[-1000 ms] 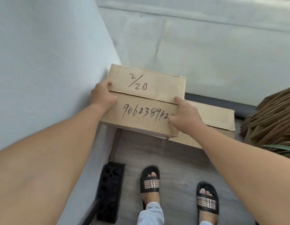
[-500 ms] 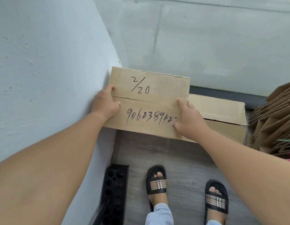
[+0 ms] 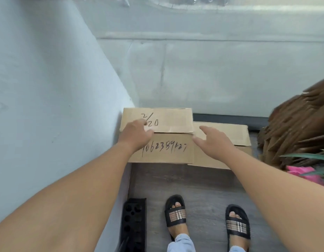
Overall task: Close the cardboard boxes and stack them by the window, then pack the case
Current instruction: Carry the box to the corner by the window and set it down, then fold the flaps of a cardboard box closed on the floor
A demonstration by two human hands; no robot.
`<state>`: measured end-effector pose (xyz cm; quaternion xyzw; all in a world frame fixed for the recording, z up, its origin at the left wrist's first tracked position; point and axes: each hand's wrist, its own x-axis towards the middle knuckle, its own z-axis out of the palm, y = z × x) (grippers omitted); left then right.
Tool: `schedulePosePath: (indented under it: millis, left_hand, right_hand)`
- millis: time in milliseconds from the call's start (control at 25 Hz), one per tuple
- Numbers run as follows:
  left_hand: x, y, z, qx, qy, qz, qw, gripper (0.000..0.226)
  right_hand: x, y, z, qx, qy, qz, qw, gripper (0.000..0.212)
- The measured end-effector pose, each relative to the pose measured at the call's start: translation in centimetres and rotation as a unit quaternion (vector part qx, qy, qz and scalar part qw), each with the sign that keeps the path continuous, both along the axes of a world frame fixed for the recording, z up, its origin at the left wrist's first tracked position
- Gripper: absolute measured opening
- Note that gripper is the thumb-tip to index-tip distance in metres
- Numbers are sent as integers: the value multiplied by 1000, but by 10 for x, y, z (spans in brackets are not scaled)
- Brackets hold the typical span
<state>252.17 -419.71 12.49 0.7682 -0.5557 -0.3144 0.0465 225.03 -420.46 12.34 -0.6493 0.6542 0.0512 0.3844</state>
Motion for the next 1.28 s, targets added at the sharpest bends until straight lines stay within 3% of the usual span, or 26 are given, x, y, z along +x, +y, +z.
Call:
schedulePosePath:
  millis: [160,400,640,840,1040,1200,1280]
  left_hand:
    - [-66,-9,97,-5,55,-70,996,55]
    - [-182,-16,260,-50,117,-199,972,51]
    - [-323,38,387,-90,141,-350,922,41]
    - [-436,124,436,-79,141,-463,871,51]
    - [-548,209,456,-81,128,-580,800,42]
    - [-635,278,458,-82,131,-681,716,32]
    - [-676,310,456,-19,178,-697,694,36]
  right_hand:
    - [-56,12,106,-7,-24,-88,996,69]
    - [-159,72,255,-62,-46,-219,973,62]
    - [-275,187,364,-130,-81,-365,918,68]
    - [-347,307,418,-172,-69,-451,873,57]
    - [-414,431,443,-207,-33,-558,803,48]
    - [-447,534,440,-198,-11,-655,729,51]
    - [-455,578,433,-185,0,-706,683,54]
